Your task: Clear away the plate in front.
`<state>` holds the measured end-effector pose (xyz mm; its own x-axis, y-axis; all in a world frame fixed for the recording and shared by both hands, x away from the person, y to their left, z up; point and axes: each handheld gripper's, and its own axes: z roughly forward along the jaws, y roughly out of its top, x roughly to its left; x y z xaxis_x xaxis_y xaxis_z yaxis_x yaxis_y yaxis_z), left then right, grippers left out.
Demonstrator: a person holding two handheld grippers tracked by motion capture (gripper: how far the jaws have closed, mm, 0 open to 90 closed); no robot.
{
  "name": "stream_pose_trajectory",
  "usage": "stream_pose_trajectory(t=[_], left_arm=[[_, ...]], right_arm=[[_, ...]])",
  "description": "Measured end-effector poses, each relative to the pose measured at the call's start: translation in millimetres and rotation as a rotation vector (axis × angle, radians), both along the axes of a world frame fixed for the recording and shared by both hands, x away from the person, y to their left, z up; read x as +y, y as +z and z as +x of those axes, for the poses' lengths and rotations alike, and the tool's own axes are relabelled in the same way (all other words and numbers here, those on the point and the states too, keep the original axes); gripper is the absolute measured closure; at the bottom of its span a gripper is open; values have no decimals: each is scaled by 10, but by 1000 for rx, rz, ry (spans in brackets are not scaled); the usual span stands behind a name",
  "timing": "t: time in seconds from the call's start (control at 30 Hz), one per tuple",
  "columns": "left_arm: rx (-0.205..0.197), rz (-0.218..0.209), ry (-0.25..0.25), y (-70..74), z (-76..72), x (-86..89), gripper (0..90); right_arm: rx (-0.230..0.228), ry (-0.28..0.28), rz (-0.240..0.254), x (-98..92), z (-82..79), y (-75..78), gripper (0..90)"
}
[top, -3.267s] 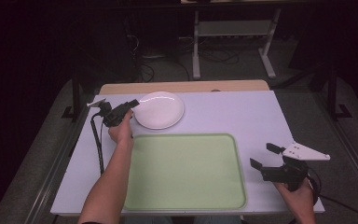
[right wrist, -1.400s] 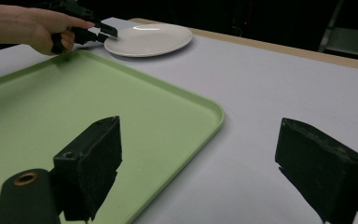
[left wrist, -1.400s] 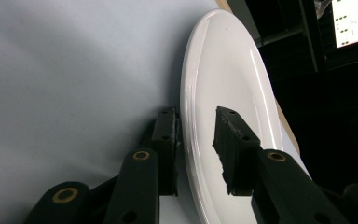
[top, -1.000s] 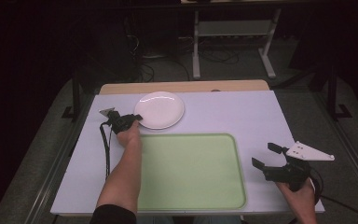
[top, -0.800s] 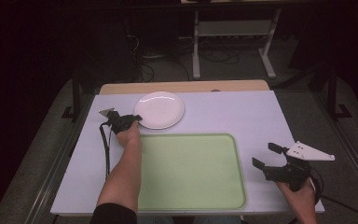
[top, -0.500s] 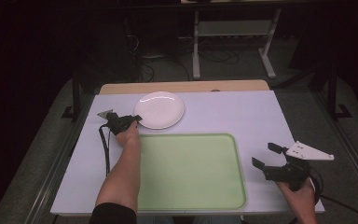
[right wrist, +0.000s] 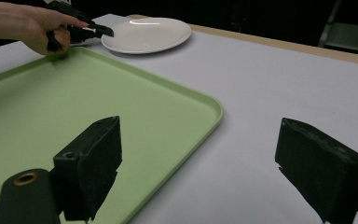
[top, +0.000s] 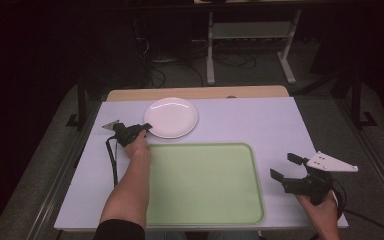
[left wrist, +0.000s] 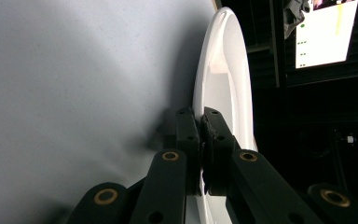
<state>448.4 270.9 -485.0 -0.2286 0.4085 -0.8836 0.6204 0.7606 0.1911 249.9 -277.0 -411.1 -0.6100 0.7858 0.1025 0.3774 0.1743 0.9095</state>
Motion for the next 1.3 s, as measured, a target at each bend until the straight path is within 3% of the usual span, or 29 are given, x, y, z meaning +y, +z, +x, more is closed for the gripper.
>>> stream_pose_trajectory(t=[0.7, 1.3], left_arm=[[-24, -33, 1, 36, -9, 44, 868], [-75, -59, -9, 154, -10, 141, 867]], right_arm=[[-5, -5, 5, -17, -5, 2, 136], [2, -9, 3, -12, 12, -10, 136]])
